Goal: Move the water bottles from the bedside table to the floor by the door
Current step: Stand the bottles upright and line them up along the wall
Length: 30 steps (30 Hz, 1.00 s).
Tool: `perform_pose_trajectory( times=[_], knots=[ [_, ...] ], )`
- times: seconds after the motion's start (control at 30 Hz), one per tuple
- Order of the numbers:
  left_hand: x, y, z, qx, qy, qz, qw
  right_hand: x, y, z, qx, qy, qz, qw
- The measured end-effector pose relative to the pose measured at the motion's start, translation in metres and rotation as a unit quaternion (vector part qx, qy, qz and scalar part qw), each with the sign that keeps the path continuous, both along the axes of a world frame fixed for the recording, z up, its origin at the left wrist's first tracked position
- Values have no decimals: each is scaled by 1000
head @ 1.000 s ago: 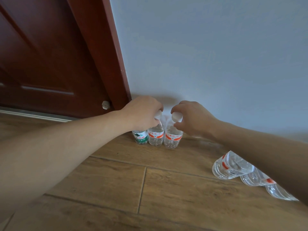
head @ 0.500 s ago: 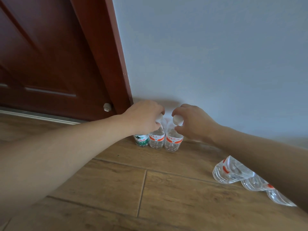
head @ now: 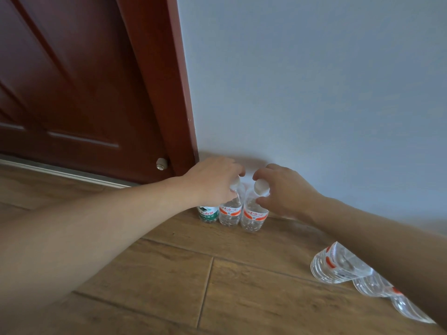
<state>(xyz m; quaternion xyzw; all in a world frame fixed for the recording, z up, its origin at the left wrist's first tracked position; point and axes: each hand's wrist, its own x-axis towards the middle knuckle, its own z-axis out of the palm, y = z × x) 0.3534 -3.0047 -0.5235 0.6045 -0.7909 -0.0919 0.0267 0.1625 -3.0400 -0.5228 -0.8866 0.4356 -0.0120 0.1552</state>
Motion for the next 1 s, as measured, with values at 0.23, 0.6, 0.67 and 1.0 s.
perform_pose_trajectory(
  times=[0.23,0.6,0.67,1.0],
  knots=[
    [0,1,3,0,-3,3,1000,-3,-1,1,6,-7,-6,1000],
    [-1,11,16,-1,-16,9,1000,-11,5,11,13,-22,-9,1000],
    [-1,13,18,-1,-18,9,1000,-11,6,13,12,-20,-4,1000],
    [1,15,26,10,-14,22,1000,-7,8,21,5,-4,2,1000]
  ],
)
